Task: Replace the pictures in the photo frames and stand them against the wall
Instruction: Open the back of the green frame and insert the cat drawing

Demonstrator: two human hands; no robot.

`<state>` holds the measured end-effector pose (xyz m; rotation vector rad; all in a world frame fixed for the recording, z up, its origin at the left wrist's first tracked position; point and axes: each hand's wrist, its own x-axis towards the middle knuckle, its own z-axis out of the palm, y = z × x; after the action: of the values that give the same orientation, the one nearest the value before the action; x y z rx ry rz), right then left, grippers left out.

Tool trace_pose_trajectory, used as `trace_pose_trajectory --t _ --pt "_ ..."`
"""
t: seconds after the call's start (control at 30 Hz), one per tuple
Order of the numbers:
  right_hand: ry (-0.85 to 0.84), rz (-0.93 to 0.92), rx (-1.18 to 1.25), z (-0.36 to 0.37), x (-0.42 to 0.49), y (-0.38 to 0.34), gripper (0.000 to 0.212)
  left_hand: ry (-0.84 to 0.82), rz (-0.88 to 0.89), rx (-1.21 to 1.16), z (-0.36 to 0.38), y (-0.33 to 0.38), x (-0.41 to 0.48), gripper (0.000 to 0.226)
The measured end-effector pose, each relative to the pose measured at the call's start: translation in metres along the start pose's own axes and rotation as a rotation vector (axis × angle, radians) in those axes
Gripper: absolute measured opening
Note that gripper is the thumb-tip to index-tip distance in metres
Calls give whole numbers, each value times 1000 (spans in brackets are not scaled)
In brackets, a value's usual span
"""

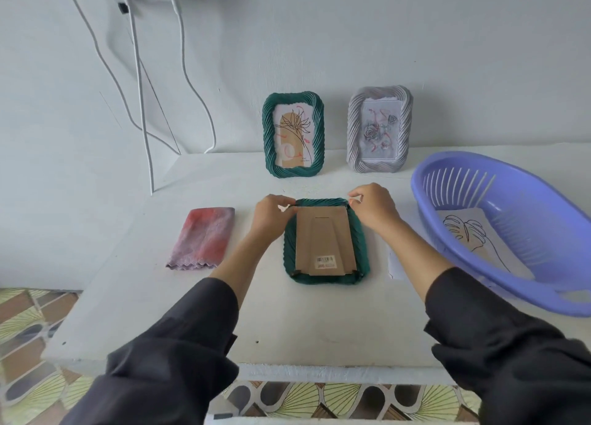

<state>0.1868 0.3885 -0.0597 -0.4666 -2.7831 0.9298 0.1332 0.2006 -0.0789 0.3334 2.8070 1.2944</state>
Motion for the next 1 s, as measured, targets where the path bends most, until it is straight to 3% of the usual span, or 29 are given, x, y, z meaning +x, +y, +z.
trace_pose_trajectory --t 0.23,1.0 --pt "-18 1 -68 19 11 4 21 -5 55 92 15 -6 18 27" --pt "39 -59 -111 27 10 7 23 -85 155 28 10 -15 29 12"
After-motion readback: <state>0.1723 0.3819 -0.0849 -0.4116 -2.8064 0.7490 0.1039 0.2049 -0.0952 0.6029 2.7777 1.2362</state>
